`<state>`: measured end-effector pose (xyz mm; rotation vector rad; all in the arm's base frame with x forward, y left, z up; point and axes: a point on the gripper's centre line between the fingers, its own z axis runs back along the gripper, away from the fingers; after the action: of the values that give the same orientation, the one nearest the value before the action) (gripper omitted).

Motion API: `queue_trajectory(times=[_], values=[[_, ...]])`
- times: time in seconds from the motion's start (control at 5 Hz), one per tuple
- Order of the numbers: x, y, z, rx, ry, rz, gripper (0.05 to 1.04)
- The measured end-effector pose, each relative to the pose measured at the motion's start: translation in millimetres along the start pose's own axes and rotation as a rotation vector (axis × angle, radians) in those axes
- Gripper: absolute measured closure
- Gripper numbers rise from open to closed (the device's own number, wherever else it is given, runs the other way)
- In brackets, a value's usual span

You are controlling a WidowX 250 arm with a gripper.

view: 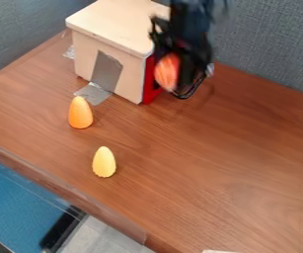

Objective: Move the orange sushi to the bottom middle of the table

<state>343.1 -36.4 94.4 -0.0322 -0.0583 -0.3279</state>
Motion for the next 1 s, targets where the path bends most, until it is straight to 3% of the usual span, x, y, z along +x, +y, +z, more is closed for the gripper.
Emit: queue_trajectory(times=[0.4,0.6,0.8,1.0], values=[[-22.5,-62.1,-40.1,-0.084,0.1,-0.128,0.504],[-34.2,-70.6,-70.5,-0.088,0.163,-0.14,0.504],[-43.5,-81.2,-102.0,-0.024,0.203,-0.177,0.504],[-48.1,-86.6,-107.3,0.042,0.181,-0.203,0.505]])
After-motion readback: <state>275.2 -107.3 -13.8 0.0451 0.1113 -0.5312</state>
